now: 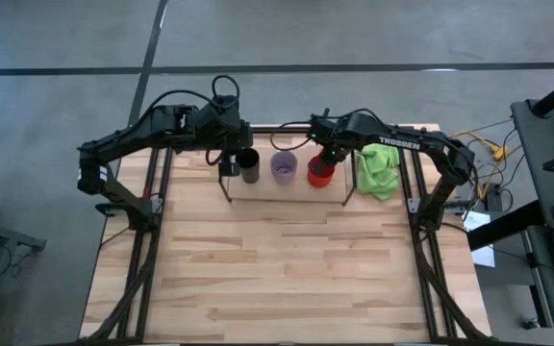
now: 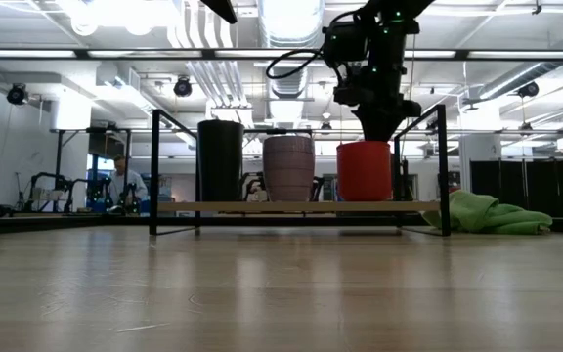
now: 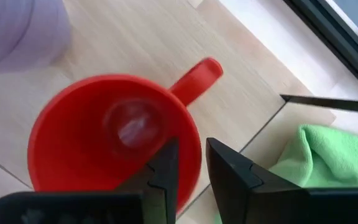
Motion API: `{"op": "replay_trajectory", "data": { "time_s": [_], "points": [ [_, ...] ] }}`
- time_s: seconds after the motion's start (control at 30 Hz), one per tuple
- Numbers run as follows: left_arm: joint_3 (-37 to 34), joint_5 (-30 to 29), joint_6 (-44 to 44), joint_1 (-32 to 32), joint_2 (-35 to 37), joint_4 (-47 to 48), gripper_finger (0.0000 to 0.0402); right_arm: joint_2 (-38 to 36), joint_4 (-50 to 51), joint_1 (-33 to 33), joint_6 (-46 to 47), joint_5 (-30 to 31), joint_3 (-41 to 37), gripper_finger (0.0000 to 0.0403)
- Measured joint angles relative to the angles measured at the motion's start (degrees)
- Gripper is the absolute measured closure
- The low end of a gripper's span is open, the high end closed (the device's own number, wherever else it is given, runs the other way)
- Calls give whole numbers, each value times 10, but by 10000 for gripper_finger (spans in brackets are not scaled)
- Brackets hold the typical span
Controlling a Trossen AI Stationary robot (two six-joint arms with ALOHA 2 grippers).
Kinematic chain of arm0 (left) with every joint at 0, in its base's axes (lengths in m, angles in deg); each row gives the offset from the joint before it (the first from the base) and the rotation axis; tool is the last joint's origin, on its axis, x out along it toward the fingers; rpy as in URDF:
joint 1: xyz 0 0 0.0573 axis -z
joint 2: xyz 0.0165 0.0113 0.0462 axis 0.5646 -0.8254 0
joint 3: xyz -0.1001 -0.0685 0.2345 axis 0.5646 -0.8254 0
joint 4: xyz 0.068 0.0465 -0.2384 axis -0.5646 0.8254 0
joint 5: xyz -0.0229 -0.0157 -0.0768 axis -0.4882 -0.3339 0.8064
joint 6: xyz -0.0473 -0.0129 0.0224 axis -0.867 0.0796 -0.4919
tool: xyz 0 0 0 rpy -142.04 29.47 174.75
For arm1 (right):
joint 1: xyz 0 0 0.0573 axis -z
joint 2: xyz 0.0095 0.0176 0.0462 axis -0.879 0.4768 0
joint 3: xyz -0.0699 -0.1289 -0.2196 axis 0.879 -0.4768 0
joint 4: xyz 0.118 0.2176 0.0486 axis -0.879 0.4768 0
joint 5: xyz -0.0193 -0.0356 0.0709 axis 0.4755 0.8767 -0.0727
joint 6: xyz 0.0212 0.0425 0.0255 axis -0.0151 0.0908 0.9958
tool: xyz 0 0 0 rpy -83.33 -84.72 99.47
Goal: Stack small to large cups/mugs on shelf
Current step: Put the orange mug on the shelf, then return to Home Position
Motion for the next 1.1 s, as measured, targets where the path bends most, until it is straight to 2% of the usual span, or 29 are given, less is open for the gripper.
{"op": "replay_trajectory", "data": {
  "time_s": [0.23,0.43,0.53,0.73,0.8,0.93,1.1],
  "points": [
    [0,0,0,0,0,0,353,-18,36,0,-2,-1,4,328],
    [0,0,5,0,0,0,353,-36,39,0,-2,-2,37,328],
    [0,0,5,0,0,0,353,-43,41,0,-2,-43,66,328],
    [0,0,5,0,0,0,353,-47,47,0,-2,-183,162,328],
    [0,0,-5,1,0,1,353,-47,54,-1,-2,-213,195,328],
    [0,0,-48,2,0,39,353,-53,91,-13,-16,-219,244,328],
    [0,0,-123,2,11,102,353,-60,197,-31,-49,-221,289,328]
  ]
}}
